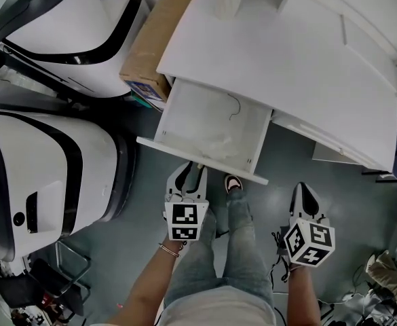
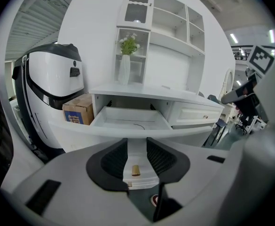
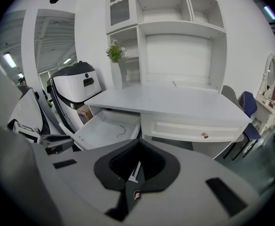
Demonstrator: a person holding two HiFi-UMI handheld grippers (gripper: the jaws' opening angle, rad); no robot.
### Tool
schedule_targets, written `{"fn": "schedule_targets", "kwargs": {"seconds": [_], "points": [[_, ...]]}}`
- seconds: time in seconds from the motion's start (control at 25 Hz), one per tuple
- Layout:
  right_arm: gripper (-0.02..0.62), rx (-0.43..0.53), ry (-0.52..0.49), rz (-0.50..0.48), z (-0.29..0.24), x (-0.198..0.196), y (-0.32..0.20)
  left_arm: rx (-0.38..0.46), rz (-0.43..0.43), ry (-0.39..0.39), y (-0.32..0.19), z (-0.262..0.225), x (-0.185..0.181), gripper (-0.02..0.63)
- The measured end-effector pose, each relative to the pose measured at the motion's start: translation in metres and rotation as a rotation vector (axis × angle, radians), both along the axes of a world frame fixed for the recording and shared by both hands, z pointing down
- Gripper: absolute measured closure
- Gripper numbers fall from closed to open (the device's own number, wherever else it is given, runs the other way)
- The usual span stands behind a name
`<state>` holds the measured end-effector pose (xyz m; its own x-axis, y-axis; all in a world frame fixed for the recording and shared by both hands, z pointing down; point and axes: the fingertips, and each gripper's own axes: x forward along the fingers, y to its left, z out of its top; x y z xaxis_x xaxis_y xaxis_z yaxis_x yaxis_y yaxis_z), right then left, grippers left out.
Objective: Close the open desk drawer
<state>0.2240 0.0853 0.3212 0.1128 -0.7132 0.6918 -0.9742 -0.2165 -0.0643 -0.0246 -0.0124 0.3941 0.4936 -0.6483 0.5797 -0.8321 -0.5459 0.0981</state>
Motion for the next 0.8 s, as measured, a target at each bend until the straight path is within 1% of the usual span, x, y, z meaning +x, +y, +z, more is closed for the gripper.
{"fn": "schedule_targets", "kwargs": {"seconds": [0.8], "points": [[0.589,0.004,-0.024,0.036,-0.003,0.033,-0.013,-0.026,-0.031,-0.043,-0.033,0.0,0.018,0.469]]}}
